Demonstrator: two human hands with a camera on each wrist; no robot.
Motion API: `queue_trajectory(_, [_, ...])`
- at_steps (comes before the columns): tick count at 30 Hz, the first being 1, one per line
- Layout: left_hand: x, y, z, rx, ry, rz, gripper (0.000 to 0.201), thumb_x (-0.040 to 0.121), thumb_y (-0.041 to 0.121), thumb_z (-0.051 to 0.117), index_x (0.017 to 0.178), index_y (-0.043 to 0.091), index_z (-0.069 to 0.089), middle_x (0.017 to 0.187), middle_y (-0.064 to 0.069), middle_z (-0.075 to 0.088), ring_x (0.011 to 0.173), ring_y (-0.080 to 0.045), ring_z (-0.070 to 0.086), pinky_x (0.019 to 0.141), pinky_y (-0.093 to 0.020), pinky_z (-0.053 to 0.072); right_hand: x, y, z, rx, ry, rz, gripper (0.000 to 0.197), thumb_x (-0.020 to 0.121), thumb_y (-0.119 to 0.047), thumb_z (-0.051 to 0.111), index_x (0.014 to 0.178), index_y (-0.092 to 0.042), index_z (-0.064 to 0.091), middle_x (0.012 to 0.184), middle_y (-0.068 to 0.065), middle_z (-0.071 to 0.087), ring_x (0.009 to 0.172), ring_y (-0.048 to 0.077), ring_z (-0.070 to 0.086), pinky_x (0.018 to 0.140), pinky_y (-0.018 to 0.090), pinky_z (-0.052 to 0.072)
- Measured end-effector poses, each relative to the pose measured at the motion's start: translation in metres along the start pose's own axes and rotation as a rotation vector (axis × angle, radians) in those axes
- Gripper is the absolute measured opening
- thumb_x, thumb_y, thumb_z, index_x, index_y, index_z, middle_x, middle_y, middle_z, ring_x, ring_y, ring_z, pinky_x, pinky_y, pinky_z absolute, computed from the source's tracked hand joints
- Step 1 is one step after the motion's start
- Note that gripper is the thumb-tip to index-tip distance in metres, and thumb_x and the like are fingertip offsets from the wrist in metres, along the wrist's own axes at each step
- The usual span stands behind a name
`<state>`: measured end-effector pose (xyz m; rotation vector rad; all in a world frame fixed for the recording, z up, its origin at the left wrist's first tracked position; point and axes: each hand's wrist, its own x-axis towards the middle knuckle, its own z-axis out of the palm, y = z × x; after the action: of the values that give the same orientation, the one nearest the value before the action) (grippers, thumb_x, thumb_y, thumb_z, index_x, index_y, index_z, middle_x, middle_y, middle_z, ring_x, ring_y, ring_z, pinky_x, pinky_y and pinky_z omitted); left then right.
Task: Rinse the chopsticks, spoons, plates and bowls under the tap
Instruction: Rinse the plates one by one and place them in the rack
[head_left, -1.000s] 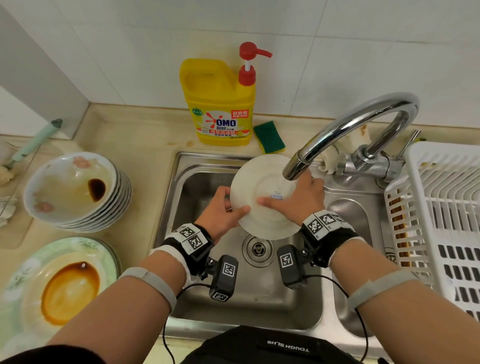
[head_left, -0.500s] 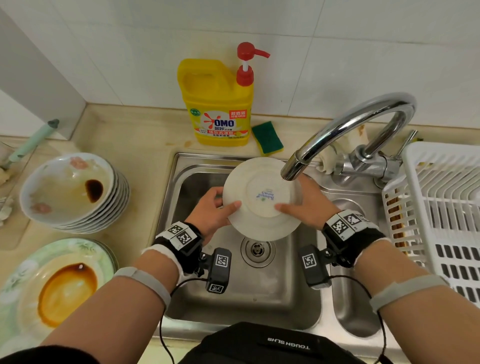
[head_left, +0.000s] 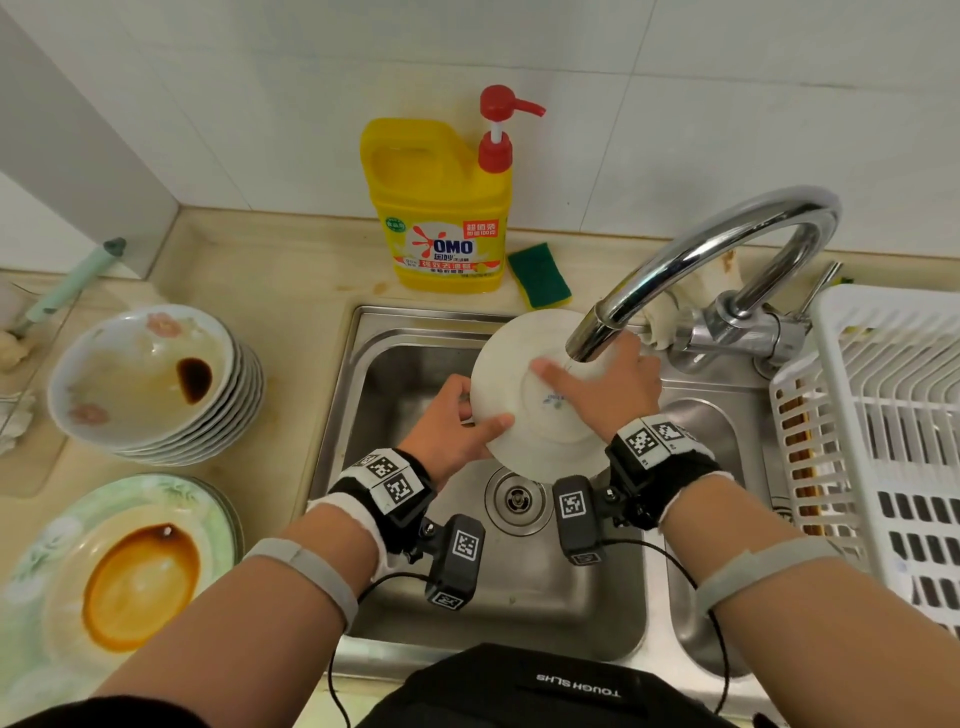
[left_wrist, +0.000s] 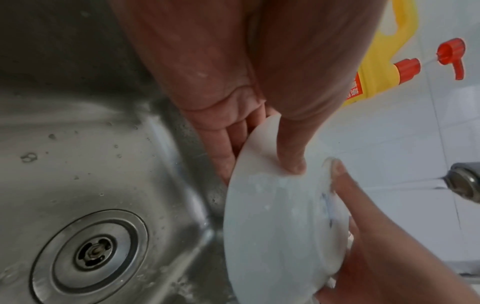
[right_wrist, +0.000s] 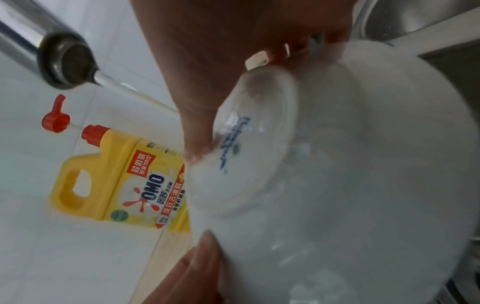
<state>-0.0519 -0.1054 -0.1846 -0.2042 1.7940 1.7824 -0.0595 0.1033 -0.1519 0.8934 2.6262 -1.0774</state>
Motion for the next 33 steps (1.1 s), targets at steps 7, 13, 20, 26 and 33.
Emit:
queue_trajectory(7, [0.000, 0.000, -0.013, -0.063, 0.042, -0.023, 0.048, 0.089, 0.014, 0.077, 0.127, 0.008, 0.049, 0.123, -0.016, 0.068, 0.115, -0.030, 0.067, 0.085, -0.050, 0.061, 0.015, 0.024, -0.013, 0.073, -0.146, -0.157, 0.071, 0.091, -0.057, 0.061, 0.152, -0.027, 0.040, 0.150, 0.005, 0.048, 0.137, 0.027, 0.046, 0.112, 0.046, 0.039])
queue_trajectory(13, [0.002, 0.003, -0.020, -0.113, 0.066, -0.035, 0.050, 0.088, 0.016, 0.077, 0.130, 0.010, 0.051, 0.122, -0.013, 0.071, 0.113, -0.029, 0.069, 0.090, -0.053, 0.059, 0.004, 0.031, -0.013, -0.040, -0.340, -0.289, 0.116, 0.062, -0.067, 0.081, 0.156, -0.032, 0.022, 0.153, 0.005, 0.037, 0.143, 0.026, 0.031, 0.117, 0.055, 0.033])
queue_trajectory(20, [-0.006, -0.001, 0.002, -0.089, 0.007, -0.057, 0.048, 0.089, 0.011, 0.076, 0.124, 0.005, 0.045, 0.121, -0.020, 0.068, 0.110, -0.033, 0.070, 0.088, -0.057, 0.059, -0.005, 0.008, 0.001, -0.139, -0.084, -0.073, 0.128, 0.050, -0.086, 0.074, 0.151, -0.030, 0.021, 0.150, 0.013, 0.030, 0.142, 0.034, 0.030, 0.113, 0.056, 0.037])
queue_trajectory(26, [-0.007, 0.002, 0.000, -0.090, -0.001, -0.066, 0.048, 0.090, 0.011, 0.076, 0.126, 0.004, 0.045, 0.121, -0.020, 0.068, 0.110, -0.032, 0.070, 0.086, -0.054, 0.060, 0.019, 0.017, -0.005, 0.030, -0.050, -0.091, 0.075, 0.083, -0.066, 0.066, 0.144, -0.029, 0.043, 0.144, 0.010, 0.049, 0.131, 0.031, 0.050, 0.105, 0.045, 0.043])
queue_trajectory(33, [-0.005, 0.001, -0.012, -0.140, 0.051, -0.083, 0.051, 0.088, 0.014, 0.077, 0.130, 0.006, 0.049, 0.120, -0.016, 0.071, 0.109, -0.029, 0.071, 0.083, -0.044, 0.062, 0.012, 0.032, -0.018, -0.047, -0.342, -0.294, 0.094, 0.078, -0.063, 0.068, 0.156, -0.031, 0.027, 0.154, 0.006, 0.040, 0.144, 0.029, 0.033, 0.117, 0.054, 0.033])
